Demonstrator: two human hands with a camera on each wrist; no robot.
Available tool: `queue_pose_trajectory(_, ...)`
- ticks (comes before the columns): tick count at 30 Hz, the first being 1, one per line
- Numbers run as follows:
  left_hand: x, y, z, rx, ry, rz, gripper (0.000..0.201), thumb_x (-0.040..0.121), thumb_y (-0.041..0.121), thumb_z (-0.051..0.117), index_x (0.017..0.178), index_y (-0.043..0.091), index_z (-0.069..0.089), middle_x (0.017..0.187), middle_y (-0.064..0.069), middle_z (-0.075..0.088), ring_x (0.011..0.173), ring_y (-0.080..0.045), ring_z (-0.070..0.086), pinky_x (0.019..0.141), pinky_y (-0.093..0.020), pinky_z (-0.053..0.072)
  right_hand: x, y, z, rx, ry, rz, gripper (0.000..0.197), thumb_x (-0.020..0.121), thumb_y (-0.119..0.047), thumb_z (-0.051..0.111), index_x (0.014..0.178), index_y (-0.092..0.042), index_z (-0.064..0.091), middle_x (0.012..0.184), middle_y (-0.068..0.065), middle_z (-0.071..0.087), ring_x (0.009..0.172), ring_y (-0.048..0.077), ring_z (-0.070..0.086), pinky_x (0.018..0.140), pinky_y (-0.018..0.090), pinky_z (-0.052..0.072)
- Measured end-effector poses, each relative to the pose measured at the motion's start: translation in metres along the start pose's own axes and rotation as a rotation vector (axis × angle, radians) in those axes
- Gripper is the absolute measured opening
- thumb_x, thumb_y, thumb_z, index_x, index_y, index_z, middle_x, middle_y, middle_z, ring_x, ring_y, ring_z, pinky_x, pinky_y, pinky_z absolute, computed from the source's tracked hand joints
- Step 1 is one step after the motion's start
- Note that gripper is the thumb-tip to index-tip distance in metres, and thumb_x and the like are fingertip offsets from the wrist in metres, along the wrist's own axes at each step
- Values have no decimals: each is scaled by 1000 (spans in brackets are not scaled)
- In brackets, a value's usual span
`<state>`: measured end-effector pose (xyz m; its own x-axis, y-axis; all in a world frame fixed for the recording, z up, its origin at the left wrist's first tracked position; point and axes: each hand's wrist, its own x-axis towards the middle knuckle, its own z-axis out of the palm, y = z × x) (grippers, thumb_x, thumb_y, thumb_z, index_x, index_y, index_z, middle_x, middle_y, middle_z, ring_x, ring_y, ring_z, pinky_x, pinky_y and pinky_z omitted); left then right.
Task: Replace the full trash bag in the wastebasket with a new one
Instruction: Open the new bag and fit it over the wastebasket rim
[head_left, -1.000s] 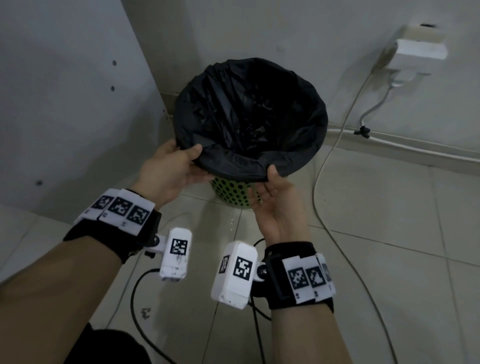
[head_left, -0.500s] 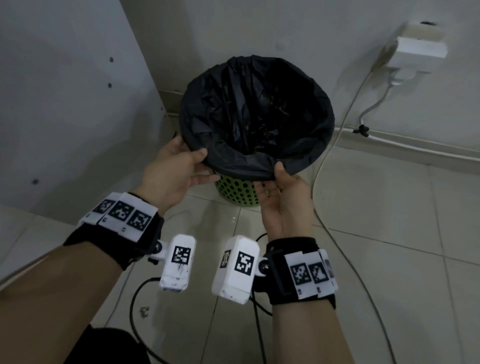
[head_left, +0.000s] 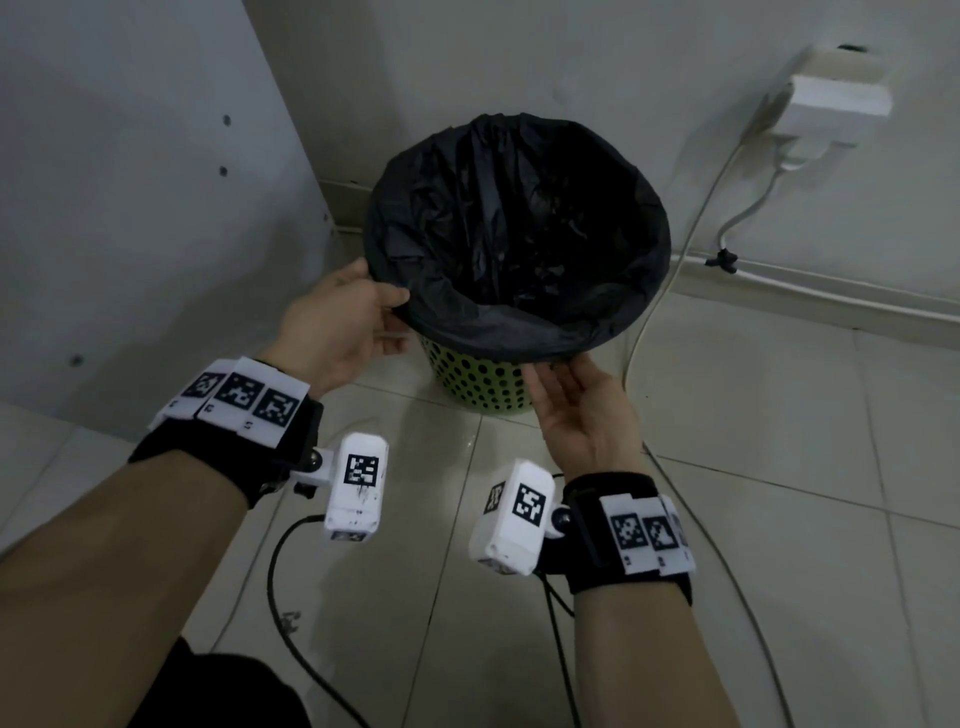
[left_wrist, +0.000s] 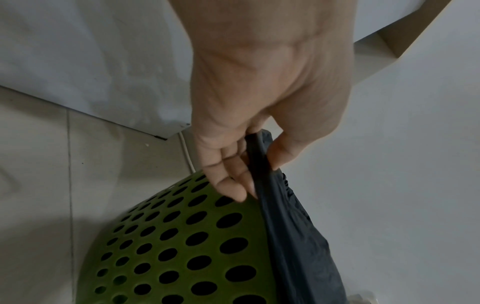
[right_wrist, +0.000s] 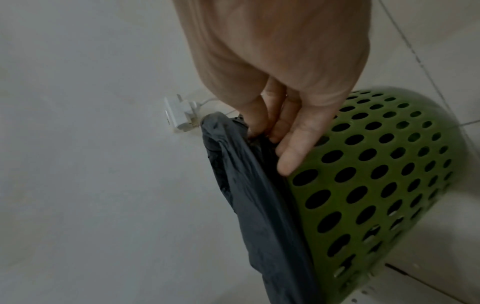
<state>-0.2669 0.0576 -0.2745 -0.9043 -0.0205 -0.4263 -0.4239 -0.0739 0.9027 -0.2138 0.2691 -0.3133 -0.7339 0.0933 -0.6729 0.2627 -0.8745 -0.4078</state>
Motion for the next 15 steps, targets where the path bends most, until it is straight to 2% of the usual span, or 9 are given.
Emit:
queue_pose_trajectory(4,-1,1,2,-112,-13,-11,36,96,-3,46,125,16,58,107,-7,71,81,-25,71,66,-38,60,2,-10,2,-19,-24,35,19,97,3,47,99,2,65,88,12,68,80,22,65,67,35,63)
queue_pose_trajectory(6,-1,1,7,-158,36,6,38,98,-5,45,131,11,55,109,-6,71,79,-20,74,62,-34,61,2,-10,2,-1,-72,18,24,98,4,42,106,1,64,93,12,68,85,23,65,76,37,63)
queue_pose_trajectory(8,0,0,12,-174,95,22,38,98,-5,47,133,7,55,109,-5,70,85,-19,72,59,-31,61,5,-8,-1,-1,-102,1,29,100,2,39,117,-1,62,100,12,67,91,23,65,85,41,59)
queue_pose_trajectory(10,0,-1,15,-181,123,34,37,98,-5,48,133,7,55,109,-4,70,89,-20,71,58,-30,60,7,-7,-3,-26,-98,0,28,101,1,37,114,-5,61,94,9,65,83,20,64,83,43,57)
queue_pose_trajectory(13,2,-3,19,-195,156,32,35,98,-5,48,129,10,57,104,0,71,86,-17,72,56,-30,60,8,-9,-5,-36,-80,-6,26,99,2,36,105,-8,59,77,4,59,66,15,55,82,42,55)
queue_pose_trajectory(15,2,-4,21,-182,160,36,36,98,-5,47,129,12,57,108,-1,71,88,-19,72,58,-31,60,7,-8,-5,-29,-95,-13,25,100,1,36,102,-10,58,74,3,54,61,13,50,83,41,52)
